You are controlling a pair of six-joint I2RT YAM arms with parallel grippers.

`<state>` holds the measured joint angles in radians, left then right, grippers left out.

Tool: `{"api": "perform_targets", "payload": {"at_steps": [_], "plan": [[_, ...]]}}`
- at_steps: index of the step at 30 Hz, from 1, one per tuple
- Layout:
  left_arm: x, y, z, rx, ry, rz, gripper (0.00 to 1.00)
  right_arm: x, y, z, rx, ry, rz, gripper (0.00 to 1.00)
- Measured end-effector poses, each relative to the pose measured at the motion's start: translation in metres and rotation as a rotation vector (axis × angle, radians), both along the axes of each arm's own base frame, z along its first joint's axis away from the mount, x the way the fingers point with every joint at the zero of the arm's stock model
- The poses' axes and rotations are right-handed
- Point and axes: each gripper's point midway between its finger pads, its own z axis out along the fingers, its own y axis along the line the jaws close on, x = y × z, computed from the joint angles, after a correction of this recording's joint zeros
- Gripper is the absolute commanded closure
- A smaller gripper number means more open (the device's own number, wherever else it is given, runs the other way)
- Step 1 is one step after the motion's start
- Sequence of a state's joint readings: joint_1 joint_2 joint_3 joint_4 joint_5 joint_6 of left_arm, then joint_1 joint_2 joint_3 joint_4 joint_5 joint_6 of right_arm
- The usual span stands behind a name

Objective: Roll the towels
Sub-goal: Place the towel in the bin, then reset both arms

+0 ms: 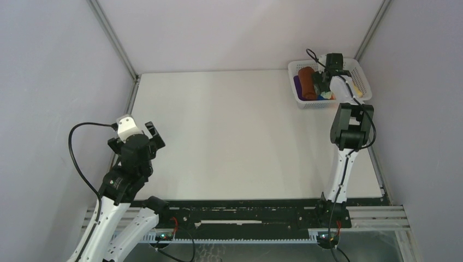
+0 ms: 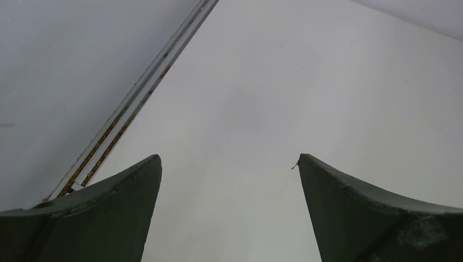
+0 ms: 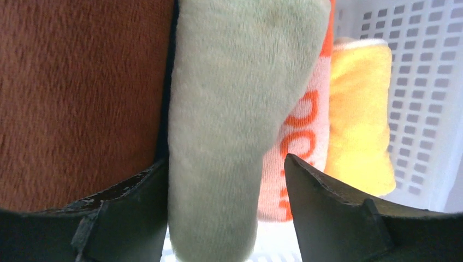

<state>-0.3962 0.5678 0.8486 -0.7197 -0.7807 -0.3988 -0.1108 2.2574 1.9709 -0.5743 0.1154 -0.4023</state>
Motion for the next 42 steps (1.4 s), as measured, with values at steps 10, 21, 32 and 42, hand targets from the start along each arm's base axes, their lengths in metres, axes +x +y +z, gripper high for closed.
{"api": "perform_targets", "payload": {"at_steps": [10,21,32,42], "plan": [[-0.006,0.001,0.006,-0.02,-0.039,-0.009,0.0,-0.043,0.011,0.031,0.045,-0.003,-0.02,0.21],[-0.016,-0.015,0.018,-0.107,-0.114,-0.126,0.0,-0.157,0.036,0.104,0.238,-0.216,-0.234,0.08],[-0.051,-0.017,0.03,-0.217,-0.234,-0.202,0.0,-0.303,0.075,0.212,0.53,-0.7,-0.284,0.0],[-0.061,-0.014,-0.009,-0.266,-0.212,-0.178,0.0,-0.355,0.099,0.189,0.633,-0.79,-0.203,0.0]]}}
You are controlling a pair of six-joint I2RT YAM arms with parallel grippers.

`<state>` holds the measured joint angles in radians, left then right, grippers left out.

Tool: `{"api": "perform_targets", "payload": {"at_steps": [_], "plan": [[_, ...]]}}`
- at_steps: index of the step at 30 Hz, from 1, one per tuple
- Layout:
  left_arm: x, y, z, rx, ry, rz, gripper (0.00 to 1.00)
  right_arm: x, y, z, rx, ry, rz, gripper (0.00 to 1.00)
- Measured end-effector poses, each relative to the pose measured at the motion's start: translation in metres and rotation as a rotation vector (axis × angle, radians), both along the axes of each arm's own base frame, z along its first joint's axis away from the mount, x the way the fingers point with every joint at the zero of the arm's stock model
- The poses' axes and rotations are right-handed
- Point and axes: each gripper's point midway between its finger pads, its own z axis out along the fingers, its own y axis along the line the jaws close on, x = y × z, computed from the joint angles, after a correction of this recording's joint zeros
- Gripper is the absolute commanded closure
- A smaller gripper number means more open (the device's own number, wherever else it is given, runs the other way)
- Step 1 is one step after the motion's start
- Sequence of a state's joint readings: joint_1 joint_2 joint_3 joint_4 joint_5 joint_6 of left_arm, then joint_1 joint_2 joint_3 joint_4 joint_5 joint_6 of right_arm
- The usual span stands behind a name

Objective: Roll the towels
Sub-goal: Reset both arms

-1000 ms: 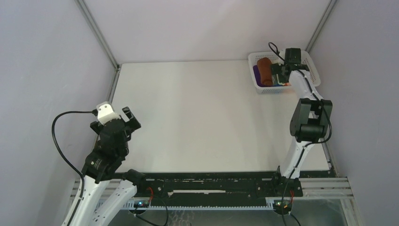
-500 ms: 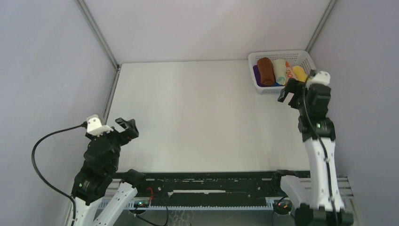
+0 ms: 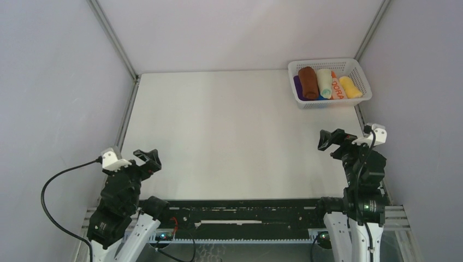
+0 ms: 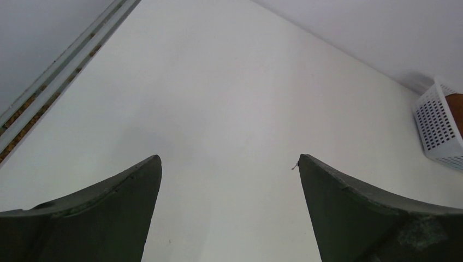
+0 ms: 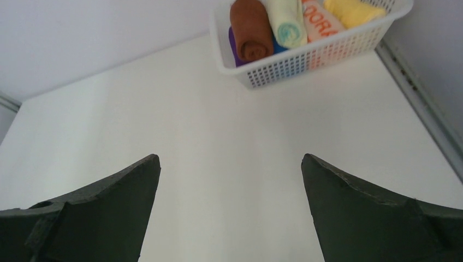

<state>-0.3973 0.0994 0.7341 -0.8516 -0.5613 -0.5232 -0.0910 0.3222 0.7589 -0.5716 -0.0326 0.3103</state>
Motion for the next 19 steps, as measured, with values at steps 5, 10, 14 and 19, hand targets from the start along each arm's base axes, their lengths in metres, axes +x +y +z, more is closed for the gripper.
{"api": "perform_targets", "payload": {"at_steps": [5,10,14,19], "plan": [[0.001,-0.001,-0.011,-0.003,0.027,0.003,0.0,0.0,0.01,-0.029,0.003,0.08,0.045,0.0],[0.002,-0.002,-0.011,-0.006,0.02,0.002,0.0,-0.001,0.017,-0.028,-0.004,0.078,0.074,0.0],[0.0,-0.002,-0.013,-0.018,-0.004,-0.005,0.0,0.0,0.016,-0.029,-0.006,0.082,0.072,0.0],[-0.001,-0.001,-0.012,-0.022,-0.014,-0.004,0.0,0.001,0.016,-0.031,-0.006,0.091,0.07,0.0]]}}
